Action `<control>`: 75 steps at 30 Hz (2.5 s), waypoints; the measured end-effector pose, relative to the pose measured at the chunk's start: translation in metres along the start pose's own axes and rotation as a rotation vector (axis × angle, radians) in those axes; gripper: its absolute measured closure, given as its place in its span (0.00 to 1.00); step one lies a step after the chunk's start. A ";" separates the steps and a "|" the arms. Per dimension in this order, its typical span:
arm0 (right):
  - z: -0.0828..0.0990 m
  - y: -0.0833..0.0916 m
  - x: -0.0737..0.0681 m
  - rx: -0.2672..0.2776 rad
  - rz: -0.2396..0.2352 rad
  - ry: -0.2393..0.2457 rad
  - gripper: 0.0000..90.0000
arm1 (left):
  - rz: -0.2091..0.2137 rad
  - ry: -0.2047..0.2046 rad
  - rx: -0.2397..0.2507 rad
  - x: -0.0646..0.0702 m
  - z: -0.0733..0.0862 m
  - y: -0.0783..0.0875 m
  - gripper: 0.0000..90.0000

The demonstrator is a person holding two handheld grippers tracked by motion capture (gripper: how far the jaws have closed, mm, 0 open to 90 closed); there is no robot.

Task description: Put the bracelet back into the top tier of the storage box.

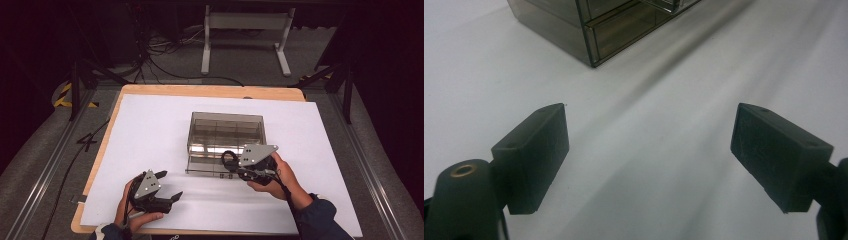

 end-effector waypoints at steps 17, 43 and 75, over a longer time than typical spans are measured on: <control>0.009 -0.010 0.008 -0.054 0.001 -0.029 0.93 | -0.002 -0.016 -0.011 0.000 0.001 -0.001 0.18; 0.010 -0.008 0.013 -0.051 -0.001 -0.079 0.74 | 0.011 -0.017 -0.019 0.001 0.001 -0.002 0.17; 0.010 0.026 0.033 0.047 0.089 -0.088 0.89 | 0.016 -0.035 -0.035 0.005 0.002 -0.003 0.24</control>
Point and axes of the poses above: each handheld gripper's, and its own axes: y roughly backward along the jaws, z roughly out of its underside, x roughly to its right, the point moved 10 cm from there along -y, roughly forward along the jaws, and after that the axes turned 1 degree about -z, right-handed, at the moved point
